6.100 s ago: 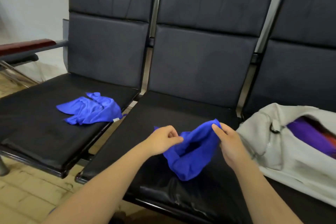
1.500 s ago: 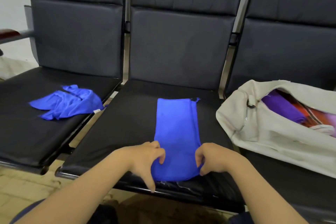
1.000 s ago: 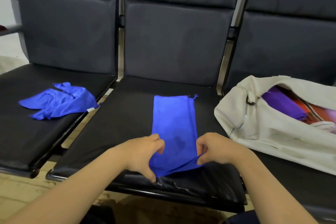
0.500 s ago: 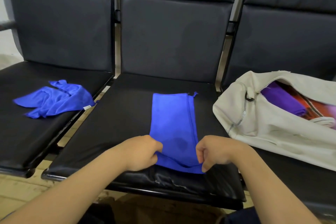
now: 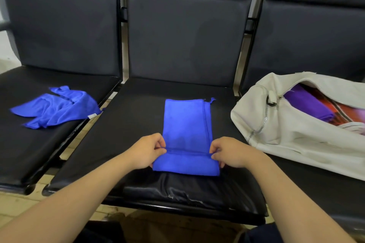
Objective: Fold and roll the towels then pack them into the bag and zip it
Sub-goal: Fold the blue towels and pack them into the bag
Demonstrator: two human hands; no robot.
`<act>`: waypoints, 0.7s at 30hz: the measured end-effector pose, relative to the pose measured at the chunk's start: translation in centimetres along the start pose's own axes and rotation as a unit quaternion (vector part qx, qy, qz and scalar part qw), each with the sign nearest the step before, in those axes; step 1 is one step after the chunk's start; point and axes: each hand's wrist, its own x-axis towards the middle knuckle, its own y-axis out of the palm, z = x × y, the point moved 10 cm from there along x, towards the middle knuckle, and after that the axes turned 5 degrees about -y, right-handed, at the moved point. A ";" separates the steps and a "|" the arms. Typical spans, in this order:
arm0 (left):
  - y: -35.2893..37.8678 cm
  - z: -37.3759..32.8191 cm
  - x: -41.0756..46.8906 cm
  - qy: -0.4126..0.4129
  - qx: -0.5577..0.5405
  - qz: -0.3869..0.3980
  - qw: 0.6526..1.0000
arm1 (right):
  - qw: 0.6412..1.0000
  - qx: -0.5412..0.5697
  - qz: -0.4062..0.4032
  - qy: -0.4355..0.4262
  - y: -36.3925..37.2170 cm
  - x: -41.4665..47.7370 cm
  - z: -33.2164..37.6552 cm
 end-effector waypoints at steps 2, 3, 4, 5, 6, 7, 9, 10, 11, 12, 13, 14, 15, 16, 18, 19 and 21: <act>0.3 0.6 0.4 -0.011 0.027 -0.013 0.999 | 0.999 -0.028 -0.008 0.015 0.3 0.6 -0.3; 0.5 0.6 0.4 -0.008 0.078 -0.018 0.997 | 0.998 -0.052 -0.011 0.025 0.3 0.8 -0.5; 0.7 0.5 0.4 -0.002 0.142 -0.029 0.990 | 0.996 -0.081 -0.010 0.035 0.5 0.9 -0.6; 0.7 0.3 0.3 0.008 0.195 -0.047 0.980 | 0.993 -0.107 -0.007 0.043 0.7 1.0 -0.5; 0.5 -0.3 0.2 0.030 0.230 -0.067 0.970 | 0.991 -0.128 -0.007 0.049 0.8 1.0 -0.4; 0.3 -1.2 0.0 0.063 0.243 -0.082 0.964 | 0.989 -0.143 -0.014 0.047 0.7 1.1 -0.1; 0.3 -2.9 -0.3 0.142 0.218 -0.055 0.964 | 0.988 -0.147 -0.039 0.009 0.1 1.2 1.1; 0.6 -3.3 -0.5 0.165 0.193 -0.011 0.967 | 0.991 -0.125 -0.039 -0.018 0.0 1.3 1.7; 1.0 -3.3 -0.6 0.169 0.175 0.044 0.969 | 0.994 -0.094 -0.022 -0.043 0.3 1.3 2.3; 1.5 -2.9 -0.8 0.160 0.175 0.098 0.967 | 0.996 -0.067 0.012 -0.058 1.0 1.1 2.6; 1.9 -2.2 -0.8 0.144 0.189 0.136 0.962 | 0.995 -0.059 0.051 -0.061 1.8 0.9 2.6; 2.1 -1.5 -0.8 0.132 0.206 0.152 0.958 | 0.993 -0.068 0.079 -0.057 2.5 0.8 2.4; 2.1 -1.1 -0.6 0.129 0.216 0.150 0.956 | 0.991 -0.083 0.088 -0.052 2.9 0.8 2.1; 1.8 -1.0 -0.5 0.133 0.217 0.134 0.958 | 0.991 -0.095 0.080 -0.049 2.9 1.0 1.9; 1.3 -1.1 -0.2 0.142 0.218 0.095 0.961 | 0.992 -0.104 0.042 -0.053 2.4 1.4 1.9; 1.1 -1.2 -0.1 0.141 0.220 0.079 0.962 | 0.993 -0.104 0.026 -0.052 2.0 1.5 1.8; 0.8 -1.2 0.2 0.128 0.206 0.057 0.969 | 0.995 -0.091 0.010 -0.040 1.4 1.6 1.6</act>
